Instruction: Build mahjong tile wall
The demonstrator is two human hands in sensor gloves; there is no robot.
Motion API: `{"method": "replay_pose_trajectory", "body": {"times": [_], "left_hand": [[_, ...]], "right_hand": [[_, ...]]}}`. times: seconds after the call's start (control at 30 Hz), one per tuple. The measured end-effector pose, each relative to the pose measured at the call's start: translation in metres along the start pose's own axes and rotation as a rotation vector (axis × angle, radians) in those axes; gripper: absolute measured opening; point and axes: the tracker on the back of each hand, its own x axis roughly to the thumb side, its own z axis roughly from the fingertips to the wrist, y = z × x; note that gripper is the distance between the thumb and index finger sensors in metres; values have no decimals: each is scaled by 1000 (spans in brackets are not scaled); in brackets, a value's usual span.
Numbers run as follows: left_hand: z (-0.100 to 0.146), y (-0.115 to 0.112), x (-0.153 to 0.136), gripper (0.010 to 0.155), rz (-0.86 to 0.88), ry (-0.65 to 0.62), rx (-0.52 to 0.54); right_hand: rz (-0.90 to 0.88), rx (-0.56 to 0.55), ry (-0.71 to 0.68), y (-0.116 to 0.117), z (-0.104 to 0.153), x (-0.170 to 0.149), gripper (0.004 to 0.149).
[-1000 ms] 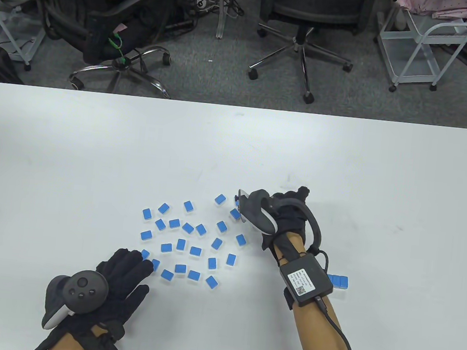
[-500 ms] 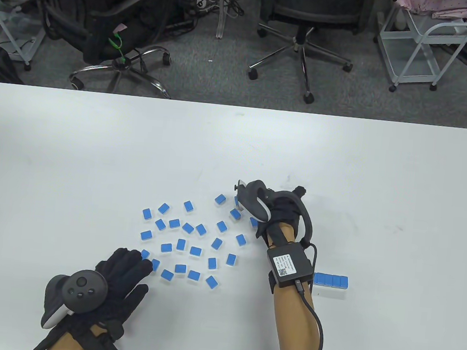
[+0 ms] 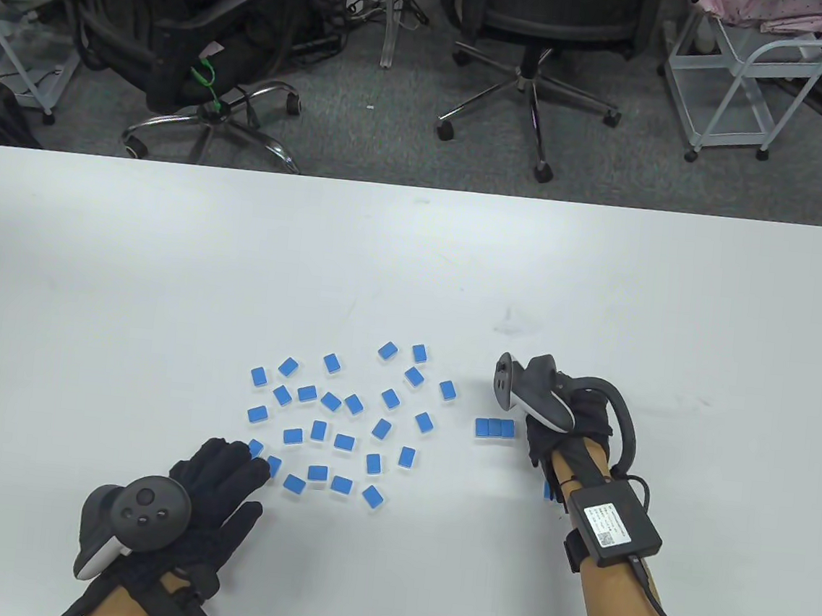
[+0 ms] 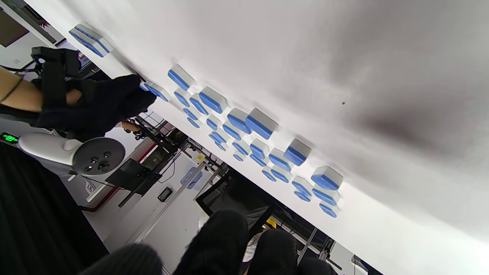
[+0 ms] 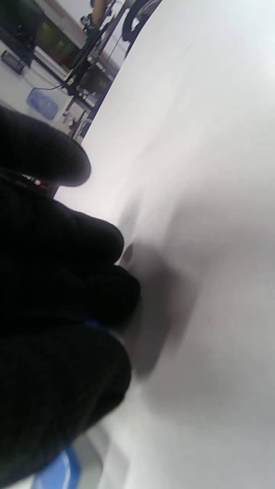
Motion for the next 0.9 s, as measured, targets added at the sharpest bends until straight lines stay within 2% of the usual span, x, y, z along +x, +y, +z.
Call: {"method": "replay_pose_trajectory", "body": {"times": [0.9], "left_hand": [[3, -1, 1, 66, 3, -4, 0]], "right_hand": [[-37, 10, -28, 2, 1, 14, 51]]}}
